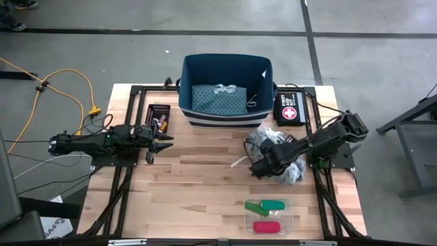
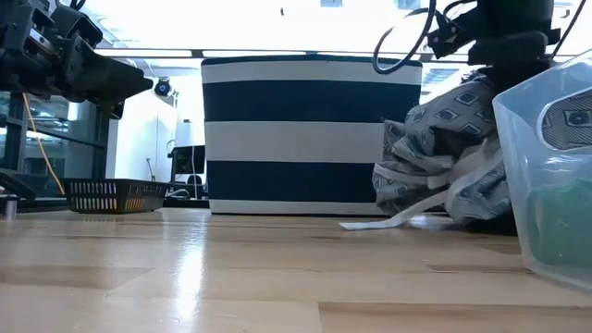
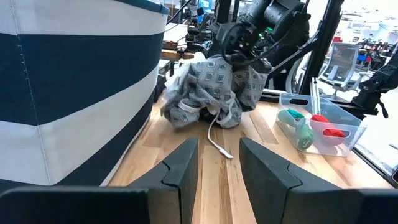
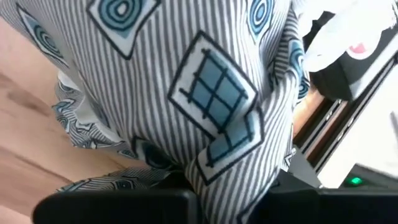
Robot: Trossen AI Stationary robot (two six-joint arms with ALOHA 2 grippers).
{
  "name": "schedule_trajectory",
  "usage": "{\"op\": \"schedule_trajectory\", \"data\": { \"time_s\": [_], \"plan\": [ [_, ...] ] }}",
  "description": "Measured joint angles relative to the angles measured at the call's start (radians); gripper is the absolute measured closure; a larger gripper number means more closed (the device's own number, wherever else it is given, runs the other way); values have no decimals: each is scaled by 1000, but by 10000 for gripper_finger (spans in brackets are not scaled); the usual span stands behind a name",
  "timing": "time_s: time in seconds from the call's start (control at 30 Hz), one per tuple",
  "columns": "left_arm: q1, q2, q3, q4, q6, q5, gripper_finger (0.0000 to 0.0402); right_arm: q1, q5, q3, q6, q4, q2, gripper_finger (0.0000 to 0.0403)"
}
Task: Pick & Place Medicine items
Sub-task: Put the grey patient gown into the laundry bin
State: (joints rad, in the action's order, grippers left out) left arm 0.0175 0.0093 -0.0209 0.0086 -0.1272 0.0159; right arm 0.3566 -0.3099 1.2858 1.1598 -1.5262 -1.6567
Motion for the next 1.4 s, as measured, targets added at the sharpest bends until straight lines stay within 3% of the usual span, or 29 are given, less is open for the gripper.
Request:
{"op": "schedule_trajectory", "data": {
  "time_s": [0.37, 0.77, 0.97, 1.23, 1.4],
  "plan": [
    [0, 0, 0, 0, 0, 0, 291, -1, -16, 0, -162, -3, -2, 363],
    [0, 0, 0, 0, 0, 0, 291, -3, -408, 0, -473, 104, -2, 363],
    [0, 0, 0, 0, 0, 0, 291, -3, -483, 0, -824, 347, -2, 363],
    [0, 0, 0, 0, 0, 0, 291, 13, -589, 0, -1374, 826, -2, 363],
    [0, 0, 0, 0, 0, 0, 291, 33, -669, 0, -1620, 1078, -2, 363]
  ]
}}
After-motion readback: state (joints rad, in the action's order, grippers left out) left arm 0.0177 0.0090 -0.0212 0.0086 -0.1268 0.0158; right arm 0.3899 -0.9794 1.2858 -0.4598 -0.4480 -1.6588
